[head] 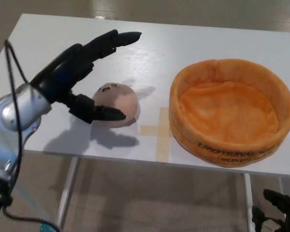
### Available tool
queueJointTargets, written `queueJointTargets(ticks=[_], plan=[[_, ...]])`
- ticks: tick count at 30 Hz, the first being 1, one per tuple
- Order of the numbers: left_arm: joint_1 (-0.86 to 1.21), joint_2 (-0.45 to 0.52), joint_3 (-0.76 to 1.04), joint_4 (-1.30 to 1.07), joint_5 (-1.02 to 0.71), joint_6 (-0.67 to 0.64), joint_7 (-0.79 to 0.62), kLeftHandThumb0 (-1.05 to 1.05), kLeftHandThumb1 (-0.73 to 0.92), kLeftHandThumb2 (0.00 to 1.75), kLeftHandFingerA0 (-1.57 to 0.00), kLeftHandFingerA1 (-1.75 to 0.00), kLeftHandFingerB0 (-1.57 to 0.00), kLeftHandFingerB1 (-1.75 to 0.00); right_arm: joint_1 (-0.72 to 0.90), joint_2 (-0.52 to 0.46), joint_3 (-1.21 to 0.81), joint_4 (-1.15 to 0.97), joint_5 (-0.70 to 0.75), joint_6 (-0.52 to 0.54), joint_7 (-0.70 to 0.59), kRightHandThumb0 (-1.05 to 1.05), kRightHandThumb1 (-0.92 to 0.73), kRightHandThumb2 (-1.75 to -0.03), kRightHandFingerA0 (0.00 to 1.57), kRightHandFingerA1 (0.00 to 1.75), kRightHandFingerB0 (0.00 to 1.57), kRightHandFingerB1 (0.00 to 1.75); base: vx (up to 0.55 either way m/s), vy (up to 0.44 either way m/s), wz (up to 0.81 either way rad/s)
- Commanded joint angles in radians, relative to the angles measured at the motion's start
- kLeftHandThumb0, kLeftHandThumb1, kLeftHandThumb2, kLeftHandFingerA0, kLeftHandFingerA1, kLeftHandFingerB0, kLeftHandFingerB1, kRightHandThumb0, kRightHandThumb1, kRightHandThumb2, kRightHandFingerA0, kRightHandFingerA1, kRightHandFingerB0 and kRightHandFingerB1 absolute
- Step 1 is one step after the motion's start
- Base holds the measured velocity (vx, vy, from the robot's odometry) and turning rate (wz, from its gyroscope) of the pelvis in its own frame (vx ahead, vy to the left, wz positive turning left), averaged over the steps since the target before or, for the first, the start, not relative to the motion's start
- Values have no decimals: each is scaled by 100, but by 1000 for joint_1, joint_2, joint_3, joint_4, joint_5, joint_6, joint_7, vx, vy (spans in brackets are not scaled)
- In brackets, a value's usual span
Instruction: Use the left hand to pick up the pink round toy on the left and place it inside the orange plate on the desk.
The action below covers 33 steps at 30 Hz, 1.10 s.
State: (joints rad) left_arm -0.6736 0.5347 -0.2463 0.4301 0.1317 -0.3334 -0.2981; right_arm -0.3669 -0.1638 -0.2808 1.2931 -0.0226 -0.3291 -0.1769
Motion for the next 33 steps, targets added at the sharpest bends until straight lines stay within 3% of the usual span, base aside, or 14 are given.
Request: queueJointTargets(ticks=[1,5,6,8,14,15,18,19,21,22,23,27,31,33], plan=[[-252,-35,-260,425,477,57,344,-48,35,66,0,0,-4,-16,5,9,-9,14,20,-4,-11,-22,-59,-59,56,87,48,51,0,0,0],[-285,-61,-334,484,516,79,377,-49,35,68,0,0,-2,-18,8,12,-7,14,18,-8,-10,-22,-59,-59,59,89,47,52,0,0,0],[-296,-79,-364,510,529,92,387,-47,40,53,0,-15,-6,-27,10,15,-11,14,23,-11,-5,-21,-58,-61,57,92,48,56,0,0,0],[-303,-94,-392,528,545,100,403,-46,31,70,0,-18,-4,-30,11,18,-17,13,29,-16,0,-21,-57,-61,58,91,48,57,0,0,0],[-314,-130,-486,580,585,108,463,-59,38,66,-12,-17,-12,-27,15,17,-9,13,21,-14,-2,-24,-60,-59,56,85,49,53,0,0,0],[-314,-136,-494,595,579,100,468,-26,27,83,-2,-49,-2,-48,15,17,-10,13,22,-14,0,-23,-61,-58,55,82,49,53,0,0,0],[-315,-148,-511,628,569,84,476,-23,28,84,-6,-50,-6,-50,12,11,-4,14,15,0,3,-27,-62,-58,54,80,48,51,0,0,0],[-320,-150,-515,635,559,82,455,-37,45,63,-27,-37,-20,-36,12,12,-7,14,20,-2,4,-22,-60,-60,55,82,48,53,0,0,0],[-325,-152,-517,642,548,80,427,-37,45,63,-27,-37,-20,-36,11,14,-13,13,26,-6,6,-22,-60,-60,55,82,48,53,0,0,0],[-335,-156,-511,656,524,68,378,-27,75,62,-57,-39,-34,-32,11,14,-14,13,27,-9,2,-22,-59,-60,57,85,50,56,0,0,0],[-336,-166,-492,674,494,61,367,-23,86,67,-80,-131,-67,-40,13,15,-17,14,30,-10,7,-21,-60,-59,56,88,49,55,0,0,0],[-340,-174,-475,705,489,37,400,-22,76,66,-79,-141,-82,-49,14,14,-15,14,27,-13,10,-22,-60,-59,56,86,49,56,0,0,0],[-356,-177,-468,725,506,27,427,-27,81,68,-79,-150,-68,-45,10,16,-17,13,32,-13,5,-22,-57,-61,58,90,52,58,0,0,0],[-364,-176,-463,729,508,30,433,-31,85,69,-79,-148,-73,-45,12,14,-15,13,31,-15,10,-24,-58,-60,56,90,51,57,0,0,0]])
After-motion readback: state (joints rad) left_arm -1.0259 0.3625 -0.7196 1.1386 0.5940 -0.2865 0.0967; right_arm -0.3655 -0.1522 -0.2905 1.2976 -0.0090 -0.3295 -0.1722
